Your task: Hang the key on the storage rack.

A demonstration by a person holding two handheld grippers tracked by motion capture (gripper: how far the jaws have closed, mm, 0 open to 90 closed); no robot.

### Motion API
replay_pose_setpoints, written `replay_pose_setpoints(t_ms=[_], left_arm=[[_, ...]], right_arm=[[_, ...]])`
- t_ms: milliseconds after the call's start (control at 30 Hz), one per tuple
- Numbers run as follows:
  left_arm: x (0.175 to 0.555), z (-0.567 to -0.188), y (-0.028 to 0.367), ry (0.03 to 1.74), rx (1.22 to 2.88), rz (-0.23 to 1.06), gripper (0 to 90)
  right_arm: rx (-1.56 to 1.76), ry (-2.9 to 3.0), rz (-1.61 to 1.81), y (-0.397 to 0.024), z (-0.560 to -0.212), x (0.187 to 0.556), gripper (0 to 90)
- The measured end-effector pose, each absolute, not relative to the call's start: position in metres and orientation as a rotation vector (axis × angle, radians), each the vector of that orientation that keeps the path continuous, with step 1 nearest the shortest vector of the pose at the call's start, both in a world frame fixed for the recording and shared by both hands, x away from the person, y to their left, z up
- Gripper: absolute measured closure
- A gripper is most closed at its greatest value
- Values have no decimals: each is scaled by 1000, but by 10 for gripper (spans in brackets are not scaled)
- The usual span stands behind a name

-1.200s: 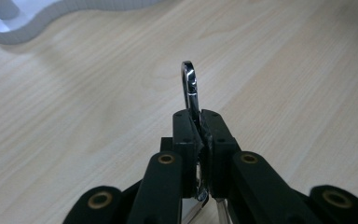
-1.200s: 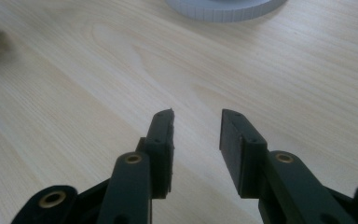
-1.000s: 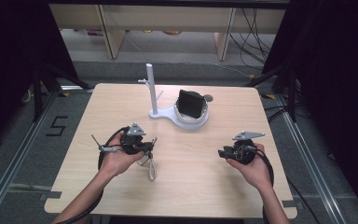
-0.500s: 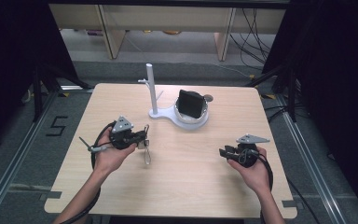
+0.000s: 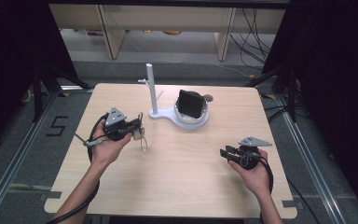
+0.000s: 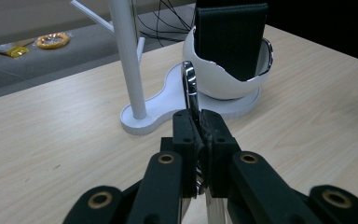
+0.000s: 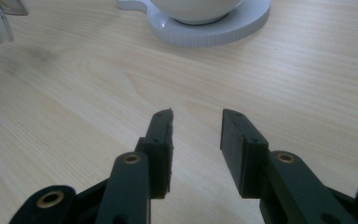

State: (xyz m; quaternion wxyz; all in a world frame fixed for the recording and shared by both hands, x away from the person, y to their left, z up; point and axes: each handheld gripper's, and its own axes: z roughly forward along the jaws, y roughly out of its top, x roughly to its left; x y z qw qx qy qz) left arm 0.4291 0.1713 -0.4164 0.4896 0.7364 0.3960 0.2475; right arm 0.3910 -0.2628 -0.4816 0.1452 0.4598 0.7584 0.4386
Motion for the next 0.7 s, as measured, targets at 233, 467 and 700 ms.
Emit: replay_pose_setpoints(t_ms=[233,467,700], left_arm=[[440,-412,169,948,1742,649,850],[452,-407,166,956,1706,672,850],[469,-401,168,987,1681,725,849]], right_arm=[[1299,2163,1272,-266,-483,392,649],[1270,2153,1256,-265,-482,391,645],[1276,2154,1248,-264,-483,391,644]])
